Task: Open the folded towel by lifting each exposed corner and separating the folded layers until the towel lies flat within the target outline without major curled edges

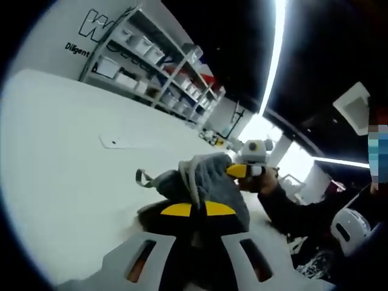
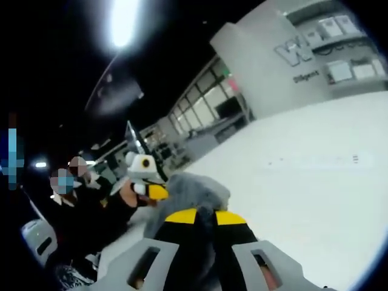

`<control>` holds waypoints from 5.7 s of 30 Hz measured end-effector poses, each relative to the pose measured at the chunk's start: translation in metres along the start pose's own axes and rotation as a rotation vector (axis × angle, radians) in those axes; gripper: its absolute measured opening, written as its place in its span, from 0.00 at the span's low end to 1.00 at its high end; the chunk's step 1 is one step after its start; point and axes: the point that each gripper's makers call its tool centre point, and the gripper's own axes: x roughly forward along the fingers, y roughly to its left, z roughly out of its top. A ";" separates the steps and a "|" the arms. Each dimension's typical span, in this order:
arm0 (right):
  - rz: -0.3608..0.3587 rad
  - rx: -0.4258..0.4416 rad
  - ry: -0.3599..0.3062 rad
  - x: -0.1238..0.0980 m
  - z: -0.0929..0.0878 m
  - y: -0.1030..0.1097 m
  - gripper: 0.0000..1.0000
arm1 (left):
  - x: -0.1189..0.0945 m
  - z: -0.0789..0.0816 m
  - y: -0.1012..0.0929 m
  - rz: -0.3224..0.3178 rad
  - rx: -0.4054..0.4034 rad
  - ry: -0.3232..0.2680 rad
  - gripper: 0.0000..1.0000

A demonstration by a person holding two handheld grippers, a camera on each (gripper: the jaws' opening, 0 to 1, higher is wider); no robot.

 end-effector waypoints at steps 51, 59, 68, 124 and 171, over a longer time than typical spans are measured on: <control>0.061 -0.157 -0.074 -0.024 0.004 0.048 0.03 | -0.016 -0.007 -0.053 -0.016 0.188 -0.055 0.02; 0.078 -0.183 -0.074 -0.028 0.003 0.055 0.03 | -0.019 -0.020 -0.063 -0.018 0.193 -0.065 0.02; 0.089 -0.202 -0.067 -0.030 -0.004 0.063 0.03 | -0.022 -0.031 -0.074 -0.010 0.211 -0.072 0.02; 0.162 -0.315 -0.059 -0.059 -0.044 0.113 0.03 | -0.047 -0.053 -0.102 -0.063 0.331 -0.105 0.02; 0.186 -0.290 0.014 -0.078 -0.090 0.137 0.04 | -0.058 -0.099 -0.131 -0.108 0.327 -0.029 0.02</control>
